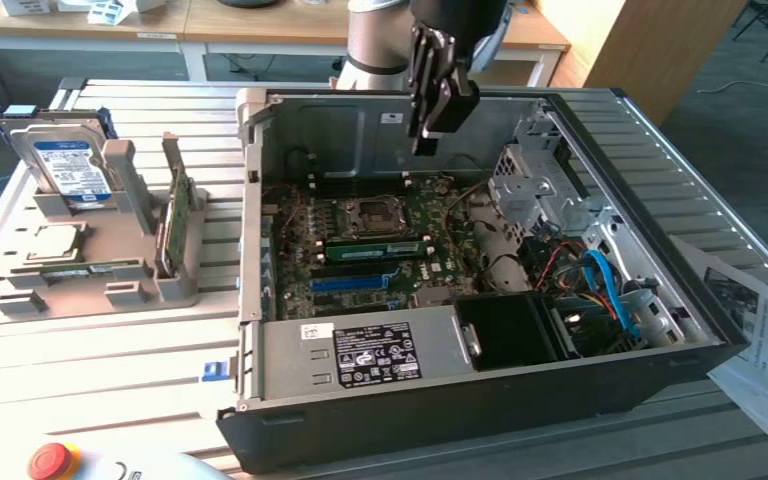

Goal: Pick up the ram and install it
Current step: 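Insert the ram into the slot, then press down the ram until it locks into place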

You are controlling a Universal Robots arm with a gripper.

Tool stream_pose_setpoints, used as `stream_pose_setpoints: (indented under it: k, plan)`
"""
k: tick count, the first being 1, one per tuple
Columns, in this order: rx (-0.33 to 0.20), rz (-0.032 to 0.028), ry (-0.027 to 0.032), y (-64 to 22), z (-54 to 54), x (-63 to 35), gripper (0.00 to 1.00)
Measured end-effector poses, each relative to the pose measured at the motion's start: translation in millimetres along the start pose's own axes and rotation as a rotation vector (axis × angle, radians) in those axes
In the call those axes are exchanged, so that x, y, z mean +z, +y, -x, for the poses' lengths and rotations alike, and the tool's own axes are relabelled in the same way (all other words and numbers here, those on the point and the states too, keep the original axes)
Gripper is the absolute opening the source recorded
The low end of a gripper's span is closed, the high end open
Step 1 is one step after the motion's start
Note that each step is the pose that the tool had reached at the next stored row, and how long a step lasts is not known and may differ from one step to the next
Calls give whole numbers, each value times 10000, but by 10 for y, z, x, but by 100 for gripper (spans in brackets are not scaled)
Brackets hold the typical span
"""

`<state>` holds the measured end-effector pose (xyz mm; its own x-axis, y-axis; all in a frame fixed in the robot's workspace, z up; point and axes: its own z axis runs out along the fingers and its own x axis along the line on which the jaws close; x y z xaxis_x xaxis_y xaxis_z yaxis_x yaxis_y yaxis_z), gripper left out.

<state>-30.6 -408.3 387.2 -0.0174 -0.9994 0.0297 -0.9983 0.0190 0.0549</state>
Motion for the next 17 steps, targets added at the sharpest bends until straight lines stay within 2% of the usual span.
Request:
stream_pose_setpoints:
  k: [17]
  plan:
    - [0, 0, 1, 1, 0, -15, 35]
